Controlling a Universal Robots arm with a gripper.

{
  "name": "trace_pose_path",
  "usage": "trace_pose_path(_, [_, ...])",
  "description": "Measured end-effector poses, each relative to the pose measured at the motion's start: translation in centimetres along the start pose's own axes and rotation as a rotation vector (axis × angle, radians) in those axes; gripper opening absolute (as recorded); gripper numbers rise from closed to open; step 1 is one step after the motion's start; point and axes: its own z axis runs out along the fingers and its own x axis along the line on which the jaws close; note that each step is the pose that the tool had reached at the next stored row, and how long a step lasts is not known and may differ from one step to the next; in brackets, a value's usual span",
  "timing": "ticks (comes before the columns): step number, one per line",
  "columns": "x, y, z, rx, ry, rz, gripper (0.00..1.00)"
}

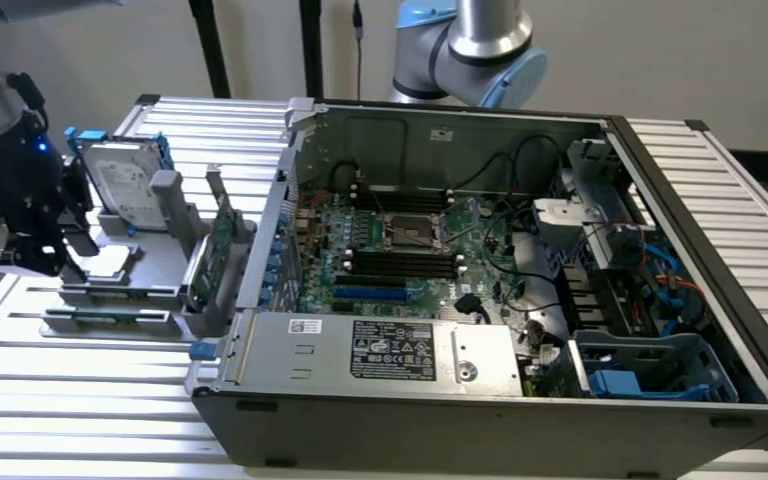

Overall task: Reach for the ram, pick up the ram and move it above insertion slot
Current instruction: 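Pick up the ram and move it above insertion slot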

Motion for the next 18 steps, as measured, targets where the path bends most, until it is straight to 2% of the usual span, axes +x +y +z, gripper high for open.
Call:
trace_pose_path(8, [0.7,-0.12,1.43,-0.0002,-0.0007,-0.008,0.42])
trace_pose_path(18, [1.0,-0.55,3.24,0.0001,-0.0049,-0.008,0.42])
